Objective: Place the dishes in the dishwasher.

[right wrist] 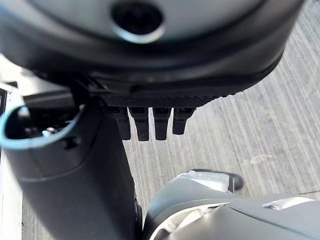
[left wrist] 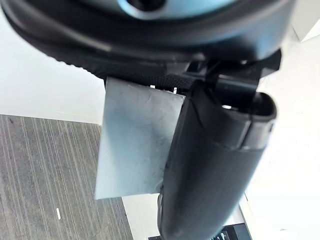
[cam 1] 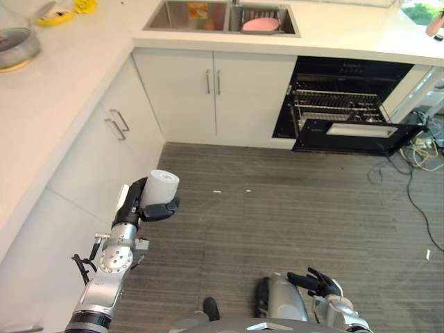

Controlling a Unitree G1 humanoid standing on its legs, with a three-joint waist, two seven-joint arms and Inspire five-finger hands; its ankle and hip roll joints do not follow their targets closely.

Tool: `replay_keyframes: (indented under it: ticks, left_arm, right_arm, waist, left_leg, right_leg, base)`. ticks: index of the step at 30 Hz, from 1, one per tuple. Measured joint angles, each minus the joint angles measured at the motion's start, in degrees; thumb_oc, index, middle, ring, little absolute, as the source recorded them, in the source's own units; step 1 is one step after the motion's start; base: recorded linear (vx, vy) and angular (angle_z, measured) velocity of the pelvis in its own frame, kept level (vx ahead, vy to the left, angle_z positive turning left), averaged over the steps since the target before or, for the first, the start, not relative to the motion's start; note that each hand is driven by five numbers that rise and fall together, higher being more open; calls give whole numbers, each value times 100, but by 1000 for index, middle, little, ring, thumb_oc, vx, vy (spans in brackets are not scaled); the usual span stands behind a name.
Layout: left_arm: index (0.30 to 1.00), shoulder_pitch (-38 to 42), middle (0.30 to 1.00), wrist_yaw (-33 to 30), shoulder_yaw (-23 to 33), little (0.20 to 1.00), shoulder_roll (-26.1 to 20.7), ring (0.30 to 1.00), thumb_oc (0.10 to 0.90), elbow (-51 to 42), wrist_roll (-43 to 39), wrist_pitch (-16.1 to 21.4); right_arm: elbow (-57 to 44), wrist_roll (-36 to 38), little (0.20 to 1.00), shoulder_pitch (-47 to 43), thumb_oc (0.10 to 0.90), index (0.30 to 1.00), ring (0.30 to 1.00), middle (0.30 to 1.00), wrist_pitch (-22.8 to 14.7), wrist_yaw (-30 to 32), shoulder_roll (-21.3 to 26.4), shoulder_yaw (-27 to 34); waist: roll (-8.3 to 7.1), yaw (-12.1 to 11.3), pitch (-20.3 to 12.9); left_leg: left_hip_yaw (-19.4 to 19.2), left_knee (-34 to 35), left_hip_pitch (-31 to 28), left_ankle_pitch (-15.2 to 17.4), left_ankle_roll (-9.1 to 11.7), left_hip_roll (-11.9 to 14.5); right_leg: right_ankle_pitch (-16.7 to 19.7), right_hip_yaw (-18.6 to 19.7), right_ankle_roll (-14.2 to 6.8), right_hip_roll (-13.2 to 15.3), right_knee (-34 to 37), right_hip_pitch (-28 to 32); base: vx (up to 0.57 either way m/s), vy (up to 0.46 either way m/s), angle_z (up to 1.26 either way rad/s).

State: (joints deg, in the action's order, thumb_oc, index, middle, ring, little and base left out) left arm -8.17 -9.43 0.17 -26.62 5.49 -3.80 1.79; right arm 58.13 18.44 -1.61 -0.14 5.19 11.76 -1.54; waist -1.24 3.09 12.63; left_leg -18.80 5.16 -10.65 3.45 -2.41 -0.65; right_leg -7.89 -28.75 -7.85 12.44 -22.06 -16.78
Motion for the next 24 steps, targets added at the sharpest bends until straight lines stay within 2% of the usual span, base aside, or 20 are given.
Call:
replay_keyframes:
  ticks: [1, 2, 3, 4, 5, 6, 7, 8, 9, 11, 12, 14, 15, 16, 17, 19, 20, 21, 23, 24]
  left_arm:
    - [300, -73, 300, -14, 70, 300, 3, 300, 400, 1, 2, -18]
    - [300, -97, 300, -23, 89, 300, 2, 300, 400, 2, 3, -23]
    - [300, -97, 300, -23, 89, 300, 2, 300, 400, 2, 3, -23]
    - [300, -123, 300, -76, 128, 300, 39, 300, 400, 2, 23, -31]
    - [300, -105, 300, -86, 111, 300, 88, 300, 400, 2, 84, -31]
    - [300, -78, 300, -58, -2, 300, 132, 300, 400, 3, 143, -30]
    - [300, -4, 300, -90, -115, 300, 283, 300, 400, -8, 215, -56]
    - [300, 39, 300, -78, -154, 300, 405, 300, 400, -40, 224, -49]
    - [300, -29, 300, -85, -181, 300, 494, 300, 400, -52, 219, -28]
    - [300, 12, 300, -105, -183, 300, 503, 300, 400, -76, 217, 34]
    - [300, 40, 300, -135, -186, 300, 489, 300, 400, -109, 216, 133]
    - [300, 78, 300, -166, -165, 300, 469, 300, 400, -144, 207, 187]
    - [300, 84, 300, -191, -179, 300, 480, 300, 400, -155, 191, 191]
    - [300, 42, 300, -235, -193, 300, 506, 300, 400, -169, 170, 203]
    - [300, 52, 300, -262, -198, 300, 509, 300, 400, -167, 170, 207]
    - [300, 49, 300, -279, -212, 300, 530, 300, 400, -164, 170, 215]
    - [300, 42, 300, -294, -222, 300, 551, 300, 400, -151, 168, 223]
    - [300, 14, 300, -303, -217, 300, 550, 300, 400, -150, 169, 241]
    - [300, 57, 300, -319, -225, 300, 596, 300, 400, -65, 165, 250]
    - [300, 21, 300, -333, -225, 300, 589, 300, 400, -41, 156, 250]
  right_arm:
    - [-214, -93, 900, -2, 800, 900, 900, 900, 3, 13, 12, -83]
    - [-318, -137, 900, 12, 800, 900, 900, 900, 10, 17, 17, -107]
    - [-318, -137, 900, 12, 800, 900, 900, 900, 10, 17, 17, -107]
    - [-1067, -492, 900, 67, 800, 900, 900, 900, 7, 39, 95, -215]
    - [-1388, -580, 900, 84, 800, 900, 900, 900, -7, 48, 155, -257]
    - [-1570, -718, 900, 112, 800, 900, 900, 900, -144, 113, 254, -315]
    - [-2104, -769, 900, 271, 800, 900, 900, 900, 5, 179, 384, -205]
    - [-2896, -847, 900, 658, 800, 900, 900, 900, 14, 227, 532, -186]
    - [-3325, -967, 900, 841, 800, 900, 900, 900, -254, 235, 720, -212]
    - [-3855, -1004, 900, 816, 800, 900, 900, 900, -362, 294, 991, -151]
    - [-4001, -1016, 900, 716, 800, 900, 900, 900, -511, 360, 1142, -120]
    - [-4167, -1074, 900, 468, 800, 900, 900, 900, -516, 500, 1256, -62]
    - [-4246, -1118, 900, 436, 800, 900, 900, 900, -514, 534, 1278, -57]
    - [-4472, -1147, 900, 480, 800, 900, 900, 900, -515, 553, 1282, -65]
    - [-4614, -1155, 900, 476, 800, 900, 900, 900, -529, 543, 1286, -72]
    - [-4776, -1157, 900, 483, 800, 900, 900, 900, -541, 541, 1294, -123]
    - [-4789, -1152, 900, 476, 800, 900, 900, 900, -541, 539, 1270, -140]
    - [-4829, -1153, 900, 476, 800, 900, 900, 900, -541, 553, 1266, -210]
    - [-4833, -1152, 900, 491, 800, 900, 900, 900, -560, 503, 1201, -201]
    - [-4838, -1142, 900, 494, 800, 900, 900, 900, -560, 503, 1111, -201]
  waist:
    - [-53, -60, -42]
    - [-66, -91, -58]
    - [-66, -91, -58]
    - [-74, -114, -84]
    - [-53, -135, -102]
    - [-107, -129, -138]
    - [49, -110, -152]
    - [117, -148, -118]
    - [141, -95, -217]
    - [119, -104, -278]
    - [206, -141, -334]
    - [137, -137, -300]
    - [71, -117, -288]
    - [29, -116, -298]
    - [9, -93, -288]
    - [-56, -79, -254]
    - [-55, -70, -246]
    - [-73, -113, -236]
    - [-91, -92, -136]
    - [-84, -104, -131]
  left_leg:
    - [-205, -2, -71, 87, 54, -24]
    - [-281, -4, -100, 126, 77, -35]
    - [-281, -4, -100, 126, 77, -35]
    - [-509, -12, -285, 308, 227, -1]
    - [-466, -38, -420, 344, 280, 65]
    - [-298, -411, -527, 428, 413, 149]
    - [-118, -794, -535, 545, 573, 354]
    - [92, -1471, -395, 779, 612, 525]
    - [208, -2290, -289, 731, 697, 634]
    - [533, -4467, 651, 279, 1136, 948]
    - [663, -5483, 1256, 191, 1317, 1136]
    - [865, -6091, 2066, 176, 1249, 1164]
    - [886, -5890, 2265, 269, 1100, 1114]
    - [878, -4681, 2260, 430, 879, 1044]
    - [885, -3843, 2288, 406, 865, 1067]
    - [890, -2658, 2293, 48, 753, 1107]
    - [1056, -2200, 2294, -49, 822, 1114]
    - [1257, -1375, 2126, -241, 832, 1148]
    - [1412, -1020, 2084, -672, 819, 1262]
    - [1683, -822, 2037, -840, 882, 1317]
  right_leg:
    - [44, -510, -30, 5, 453, 5]
    - [67, -708, -19, 7, 596, 5]
    - [67, -708, -19, 7, 596, 5]
    - [586, -1057, 388, -175, 942, 77]
    - [880, -978, 644, -286, 1021, 171]
    - [1201, -861, 1709, -464, 1246, 477]
    - [844, -707, 1240, -645, 1083, 578]
    - [722, -306, 1249, -757, 1046, 701]
    - [633, -154, 1394, -875, 1088, 936]
    - [544, 16, 1478, -1016, 1269, 1221]
    - [678, 14, 1682, -1132, 1393, 1331]
    - [586, 246, 1677, -1245, 1652, 1682]
    - [617, 302, 1622, -1259, 1809, 1872]
    - [638, 374, 1579, -1261, 1949, 2071]
    - [610, 464, 1534, -1267, 1983, 2135]
    - [565, 661, 1467, -1225, 2022, 2226]
    - [535, 786, 1407, -1217, 2010, 2265]
    - [489, 897, 1332, -1219, 1993, 2297]
    - [428, 1014, 1248, -1186, 2057, 2566]
    - [364, 1150, 1136, -1150, 2048, 2682]
  base:
    - [275, 5, -89]
    - [210, 12, -49]
    - [118, 2, -77]
    - [0, -2, -82]
    - [581, -75, -98]
    - [581, -75, -43]
    - [772, -169, -23]
    - [259, -169, -24]
    - [235, -198, -38]
    - [108, -100, -61]
    - [179, 4, -73]
    - [192, 147, -70]
    - [241, 310, -70]
    - [157, 232, -69]
    - [143, 330, -73]
    - [108, 254, -53]
    - [142, 197, -53]
    - [140, 228, -48]
    - [166, 326, -41]
    - [177, 465, -50]
